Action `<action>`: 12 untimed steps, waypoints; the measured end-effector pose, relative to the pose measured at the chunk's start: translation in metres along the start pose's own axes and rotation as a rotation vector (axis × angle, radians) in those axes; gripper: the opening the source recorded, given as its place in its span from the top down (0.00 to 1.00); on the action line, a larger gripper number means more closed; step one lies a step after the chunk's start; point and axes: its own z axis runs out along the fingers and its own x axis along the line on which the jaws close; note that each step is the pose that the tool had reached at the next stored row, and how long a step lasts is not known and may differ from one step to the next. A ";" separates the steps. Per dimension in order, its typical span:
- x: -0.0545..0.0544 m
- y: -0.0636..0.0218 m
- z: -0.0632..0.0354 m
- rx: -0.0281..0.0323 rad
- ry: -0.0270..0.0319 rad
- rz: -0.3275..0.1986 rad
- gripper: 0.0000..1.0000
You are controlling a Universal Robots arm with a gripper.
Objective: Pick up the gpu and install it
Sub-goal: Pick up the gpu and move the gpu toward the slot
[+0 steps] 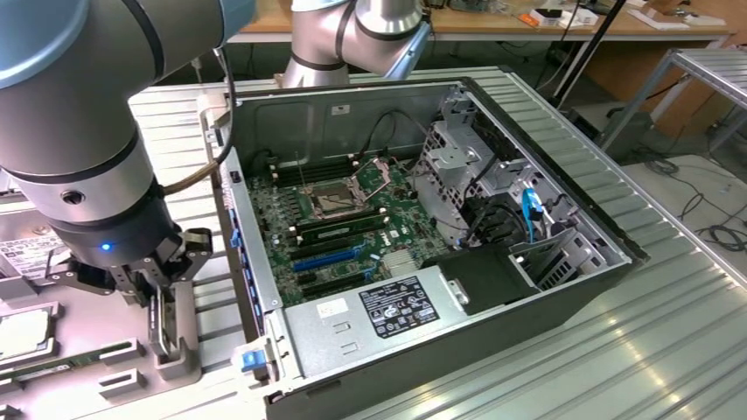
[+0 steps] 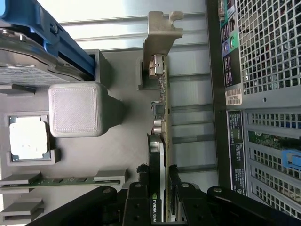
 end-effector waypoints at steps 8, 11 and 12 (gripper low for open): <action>0.000 0.0004 -0.0088 0.0001 0.0020 0.000 0.73; 0.000 0.0006 -0.0126 0.0001 0.0027 0.000 0.73; 0.000 0.0006 -0.0138 0.0002 0.0029 0.000 0.73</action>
